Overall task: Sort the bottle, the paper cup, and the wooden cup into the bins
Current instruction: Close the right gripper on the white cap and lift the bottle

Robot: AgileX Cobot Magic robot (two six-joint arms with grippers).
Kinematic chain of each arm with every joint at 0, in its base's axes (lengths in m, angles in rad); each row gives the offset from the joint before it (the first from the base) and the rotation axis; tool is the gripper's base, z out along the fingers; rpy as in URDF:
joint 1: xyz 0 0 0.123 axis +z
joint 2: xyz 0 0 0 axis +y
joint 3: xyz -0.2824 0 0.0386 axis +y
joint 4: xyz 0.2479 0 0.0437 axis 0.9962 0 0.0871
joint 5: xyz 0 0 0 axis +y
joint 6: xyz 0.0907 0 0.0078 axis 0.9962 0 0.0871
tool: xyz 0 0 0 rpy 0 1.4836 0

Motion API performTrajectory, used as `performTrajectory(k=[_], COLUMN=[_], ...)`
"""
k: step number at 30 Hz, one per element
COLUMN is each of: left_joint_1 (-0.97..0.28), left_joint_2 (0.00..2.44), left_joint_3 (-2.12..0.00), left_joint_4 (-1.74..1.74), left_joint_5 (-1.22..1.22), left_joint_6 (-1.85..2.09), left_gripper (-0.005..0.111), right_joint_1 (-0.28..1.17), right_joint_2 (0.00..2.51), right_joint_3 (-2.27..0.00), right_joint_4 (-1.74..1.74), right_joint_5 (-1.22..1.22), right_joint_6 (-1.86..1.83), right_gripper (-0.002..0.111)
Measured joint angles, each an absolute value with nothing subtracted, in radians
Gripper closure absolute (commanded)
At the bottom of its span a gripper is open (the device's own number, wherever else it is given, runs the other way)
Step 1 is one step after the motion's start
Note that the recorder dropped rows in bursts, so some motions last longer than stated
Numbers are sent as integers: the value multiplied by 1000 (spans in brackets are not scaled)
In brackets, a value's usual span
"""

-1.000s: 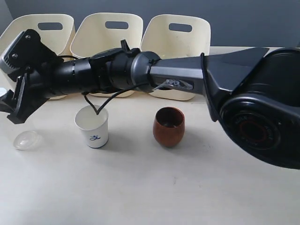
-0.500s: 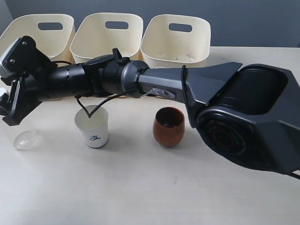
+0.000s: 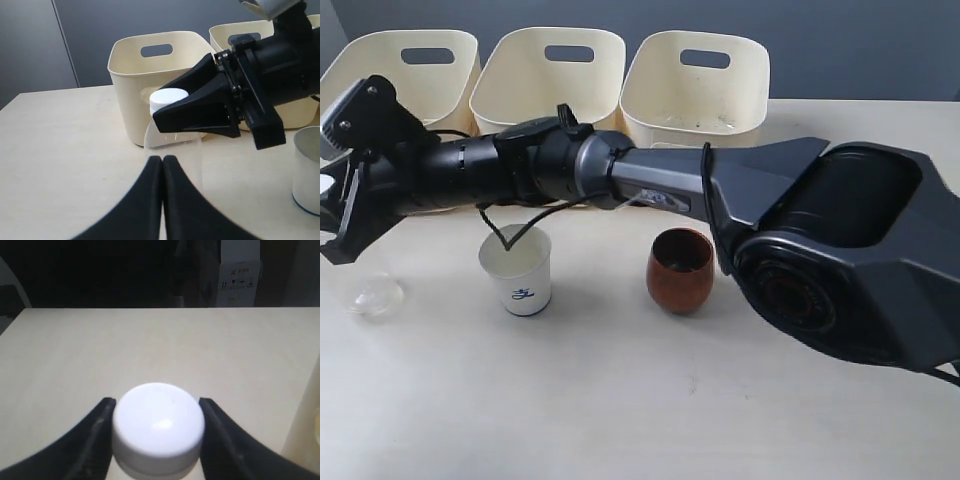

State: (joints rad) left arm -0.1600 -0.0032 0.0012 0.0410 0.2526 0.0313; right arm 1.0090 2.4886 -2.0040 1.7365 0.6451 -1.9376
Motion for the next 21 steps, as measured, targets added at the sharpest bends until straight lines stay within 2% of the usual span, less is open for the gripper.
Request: performTrajectory(k=[11,21], left_joint_1=[-160,-160], left_joint_2=[-3,-3], left_joint_3=[1,1], left_joint_4=[41,41], left_joint_5=[253,253], left_joint_6=[31,31], left_gripper=[107,107], right_joint_1=[1000,886], right_joint_2=[2242,1989], right_joint_3=[-2004,-1984], right_joint_4=[1379,1091], right_joint_5=[625,707], right_joint_6=[-1695,-1425], right_gripper=[109,109])
